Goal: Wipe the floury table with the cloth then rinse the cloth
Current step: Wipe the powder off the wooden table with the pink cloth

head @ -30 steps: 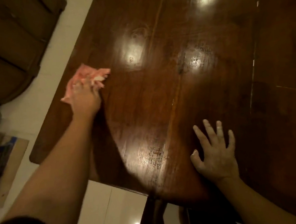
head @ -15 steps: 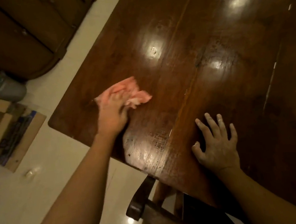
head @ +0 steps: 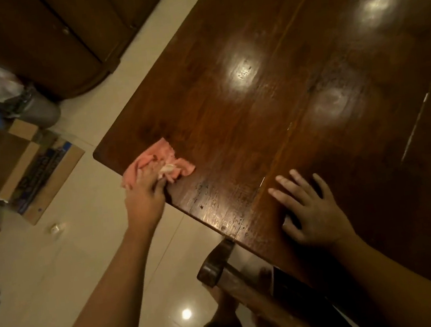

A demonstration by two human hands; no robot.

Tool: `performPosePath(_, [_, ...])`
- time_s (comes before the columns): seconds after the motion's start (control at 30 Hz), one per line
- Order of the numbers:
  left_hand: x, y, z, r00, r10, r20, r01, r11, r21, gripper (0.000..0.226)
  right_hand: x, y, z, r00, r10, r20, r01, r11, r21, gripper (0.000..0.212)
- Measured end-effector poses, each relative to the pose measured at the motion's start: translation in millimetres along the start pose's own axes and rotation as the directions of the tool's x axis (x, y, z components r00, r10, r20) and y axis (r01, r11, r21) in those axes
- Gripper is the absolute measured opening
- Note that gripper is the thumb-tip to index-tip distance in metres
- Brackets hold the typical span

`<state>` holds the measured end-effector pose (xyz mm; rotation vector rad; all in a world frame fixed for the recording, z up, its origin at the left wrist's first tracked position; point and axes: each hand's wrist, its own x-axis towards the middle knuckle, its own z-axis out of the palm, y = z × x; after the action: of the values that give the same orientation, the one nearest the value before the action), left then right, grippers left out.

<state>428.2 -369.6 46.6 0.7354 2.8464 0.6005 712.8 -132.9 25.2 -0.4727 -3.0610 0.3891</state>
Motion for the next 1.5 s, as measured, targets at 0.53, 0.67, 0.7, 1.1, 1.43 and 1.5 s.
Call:
performPosePath(0.53, [5.0,-4.2,-8.9,0.998,-0.066,0.015,0.066,0.998,0.016,0.043,4.0,-1.9,-0.7,0.999,-0.003,0.040,0.002,0.999,0.037,0.059])
performPosePath(0.67, [-19.0,-13.2,-1.1,0.989,0.052,0.139,-0.063,0.995,0.077,0.049,1.5,0.8,-0.6,0.998,0.013,0.061,-0.015,0.999,0.040,0.059])
performPosePath(0.7, [-6.0,-19.4,-1.3,0.987,0.067,0.149,-0.079,0.994,0.079,0.050,0.0,-0.2,-0.3,0.998,0.012,0.067,-0.014,0.999,0.037,0.060])
performPosePath(1.1, [-3.1,26.9,-3.0,0.919,0.241,0.313,-0.234,0.970,-0.059,0.048,25.3,-48.6,-18.5,0.941,0.252,0.225,-0.265,0.964,0.030,0.067])
performPosePath(1.43, [-56.1,-4.5,-104.9,0.961,-0.149,0.232,0.273,0.637,-0.721,0.029,67.8,-155.2,-93.1,0.882,0.180,0.435,-0.377,0.823,0.424,0.030])
performPosePath(1.5, [-66.2,-12.9,-141.6,0.962,-0.167,0.215,0.272,0.551,-0.789,0.029,74.4,-193.3,-111.4,0.930,0.160,0.332,-0.323,0.785,0.528,0.027])
